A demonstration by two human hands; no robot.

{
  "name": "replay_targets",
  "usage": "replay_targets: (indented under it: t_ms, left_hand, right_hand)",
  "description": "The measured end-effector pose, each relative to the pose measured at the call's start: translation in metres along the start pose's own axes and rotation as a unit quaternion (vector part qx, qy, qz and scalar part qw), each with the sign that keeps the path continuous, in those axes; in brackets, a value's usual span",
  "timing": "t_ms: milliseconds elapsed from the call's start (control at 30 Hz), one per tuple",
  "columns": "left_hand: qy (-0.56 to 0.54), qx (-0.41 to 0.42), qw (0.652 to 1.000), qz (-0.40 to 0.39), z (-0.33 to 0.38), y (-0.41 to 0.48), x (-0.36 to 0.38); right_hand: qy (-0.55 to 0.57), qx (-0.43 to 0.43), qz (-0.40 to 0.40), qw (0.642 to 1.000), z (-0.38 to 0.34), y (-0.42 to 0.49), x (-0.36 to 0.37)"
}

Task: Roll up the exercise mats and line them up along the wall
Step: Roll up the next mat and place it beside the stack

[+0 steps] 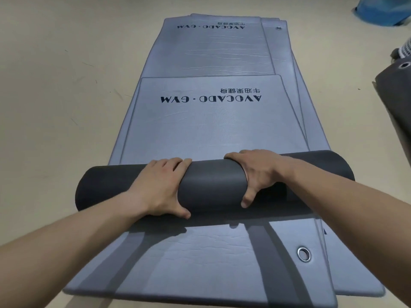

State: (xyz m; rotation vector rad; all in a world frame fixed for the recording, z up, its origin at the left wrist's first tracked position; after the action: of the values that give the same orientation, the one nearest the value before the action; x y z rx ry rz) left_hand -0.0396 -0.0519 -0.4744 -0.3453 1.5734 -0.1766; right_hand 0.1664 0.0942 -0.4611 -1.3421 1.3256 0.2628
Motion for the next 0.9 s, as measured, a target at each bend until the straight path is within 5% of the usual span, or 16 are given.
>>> replay_targets:
  t_ms: [200,400,533,733,900]
  left_hand:
    - [-0.091,0.001,0.99,-0.104,-0.015,0.038,-0.023]
    - [0.034,-0.021,0.997,0.063,0.001,0.026,-0.007]
    - [0.007,-0.025,0.999,0.02,-0.003,0.036,-0.024]
    - [-0.109,-0.014,0.983,-0.15,-0.014,0.035,-0.034]
    - [-0.144,-0.022,0.972,-0.182,-0.018,0.04,-0.032]
  right_hand:
    - [-0.184,0.027,0.166,0.968,-0.011,-0.025,0.028]
    - [-0.159,0.031,0.142,0.977,-0.002,-0.01,0.003]
    - [-0.198,0.052,0.16,0.966,-0.007,-0.01,0.007]
    - [-0.05,0.023,0.054,0.997,-0.018,-0.014,-0.014]
    - [-0.207,0.021,0.173,0.963,-0.037,-0.027,0.022]
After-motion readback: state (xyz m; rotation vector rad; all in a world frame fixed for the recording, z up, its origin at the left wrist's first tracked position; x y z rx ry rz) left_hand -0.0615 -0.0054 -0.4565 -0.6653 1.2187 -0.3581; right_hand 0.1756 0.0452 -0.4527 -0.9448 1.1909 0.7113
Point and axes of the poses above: each hand's wrist, its own y-axis towards the middle knuckle, its own x-axis out of the palm, z = x × y, the point moved 3 cm from there along y, towards the middle knuckle, and after that the axes turned 9 degrees about -x, right-handed, at the moved point
